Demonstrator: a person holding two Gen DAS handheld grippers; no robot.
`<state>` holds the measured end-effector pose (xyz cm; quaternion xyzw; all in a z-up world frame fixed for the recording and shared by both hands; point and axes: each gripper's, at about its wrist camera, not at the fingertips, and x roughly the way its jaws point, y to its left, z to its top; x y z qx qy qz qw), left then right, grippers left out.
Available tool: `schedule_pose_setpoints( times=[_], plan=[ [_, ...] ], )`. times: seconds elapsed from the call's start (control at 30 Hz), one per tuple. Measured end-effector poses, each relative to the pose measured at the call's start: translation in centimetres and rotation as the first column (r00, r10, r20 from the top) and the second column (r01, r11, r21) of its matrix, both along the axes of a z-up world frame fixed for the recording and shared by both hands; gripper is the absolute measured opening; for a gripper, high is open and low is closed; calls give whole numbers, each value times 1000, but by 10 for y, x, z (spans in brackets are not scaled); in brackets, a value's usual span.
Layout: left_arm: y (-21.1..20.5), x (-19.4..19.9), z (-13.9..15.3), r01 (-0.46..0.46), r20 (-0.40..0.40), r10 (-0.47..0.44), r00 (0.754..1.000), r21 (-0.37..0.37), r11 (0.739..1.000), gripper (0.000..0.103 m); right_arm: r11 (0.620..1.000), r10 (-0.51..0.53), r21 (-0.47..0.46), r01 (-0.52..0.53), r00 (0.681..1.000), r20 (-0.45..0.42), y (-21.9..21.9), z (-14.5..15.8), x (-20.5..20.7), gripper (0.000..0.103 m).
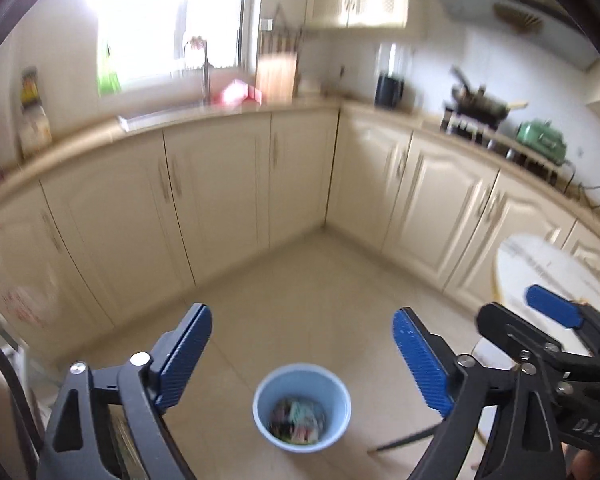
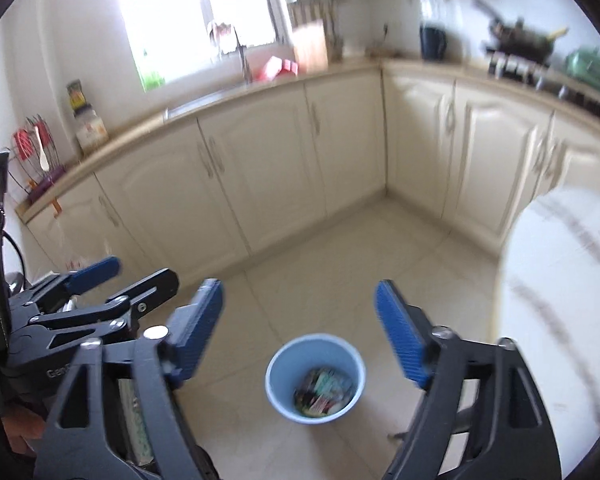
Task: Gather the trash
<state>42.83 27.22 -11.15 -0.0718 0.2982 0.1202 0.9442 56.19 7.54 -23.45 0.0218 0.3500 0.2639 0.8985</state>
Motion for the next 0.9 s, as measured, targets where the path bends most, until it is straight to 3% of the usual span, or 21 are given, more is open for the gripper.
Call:
schedule_pose_setpoints(
  times=[0.23,0.3,0.5,0.7,0.73,0.9],
  plan=[
    [-74,-74,54,33,228,-44,973,51,998,102,994,-108,26,105,972,209,-59,92,-78,103],
    [-85,-98,66,39,295,-53,954,55,998,102,989,-145,23,144,952,270,-77,115,-105,103],
    [-121,-170,77,77,400,-113,910,103,992,102,972,-231,55,228,897,376,-121,164,-164,103],
    [-201,-193,36,119,466,-174,867,146,982,102,947,-311,66,316,840,444,-165,189,-205,103],
    [-227,-204,10,125,474,-183,861,153,980,102,940,-327,68,333,830,451,-172,190,-211,103],
    [-257,-209,-13,172,492,-236,838,173,970,102,911,-392,73,407,793,467,-213,195,-225,103]
  ],
)
